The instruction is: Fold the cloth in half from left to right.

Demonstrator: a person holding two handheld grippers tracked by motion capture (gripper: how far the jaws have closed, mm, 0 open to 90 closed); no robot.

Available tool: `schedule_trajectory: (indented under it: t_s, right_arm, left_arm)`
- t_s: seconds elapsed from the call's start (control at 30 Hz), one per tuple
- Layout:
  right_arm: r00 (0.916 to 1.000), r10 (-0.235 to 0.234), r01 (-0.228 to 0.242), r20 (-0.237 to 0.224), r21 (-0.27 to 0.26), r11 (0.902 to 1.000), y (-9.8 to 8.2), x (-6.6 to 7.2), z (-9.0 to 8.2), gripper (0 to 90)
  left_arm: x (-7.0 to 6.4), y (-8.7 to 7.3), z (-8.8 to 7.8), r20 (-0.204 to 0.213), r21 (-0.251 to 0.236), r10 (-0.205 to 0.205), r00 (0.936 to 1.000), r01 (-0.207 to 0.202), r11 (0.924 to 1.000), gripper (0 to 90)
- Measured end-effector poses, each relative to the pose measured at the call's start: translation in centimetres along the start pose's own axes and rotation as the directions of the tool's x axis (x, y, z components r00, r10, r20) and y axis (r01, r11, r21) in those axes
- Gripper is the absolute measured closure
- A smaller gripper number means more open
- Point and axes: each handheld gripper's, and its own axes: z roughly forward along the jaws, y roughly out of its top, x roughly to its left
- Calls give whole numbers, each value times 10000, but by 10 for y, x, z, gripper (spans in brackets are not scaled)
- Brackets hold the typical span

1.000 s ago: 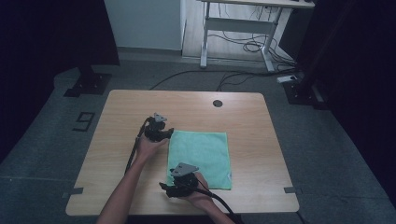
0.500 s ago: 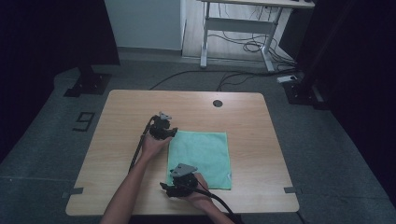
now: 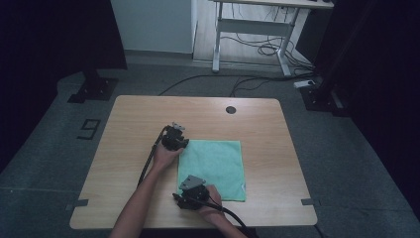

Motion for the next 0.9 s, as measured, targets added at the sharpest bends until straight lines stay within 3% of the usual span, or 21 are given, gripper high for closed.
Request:
schedule_trajectory:
  t_s: [0.2,0.37,0.63,0.9]
  right_arm:
    - [9994,247,-250,242,102,9996,0,-5,-2,699]
    - [9985,417,-421,355,117,9990,0,-8,-4,818]
    - [9982,494,-487,351,-207,9986,2,-7,-12,844]
    - [9952,962,-945,162,-814,9922,5,-8,-21,846]
  left_arm:
    - [-4,0,0,81,56,27,10000,-27,10000,839]
    - [-8,2,-4,79,88,149,9999,-149,9998,862]
    - [-8,8,-21,295,-273,7,9996,1,9996,864]
    - [-7,14,-38,238,-635,-89,9997,104,9979,864]
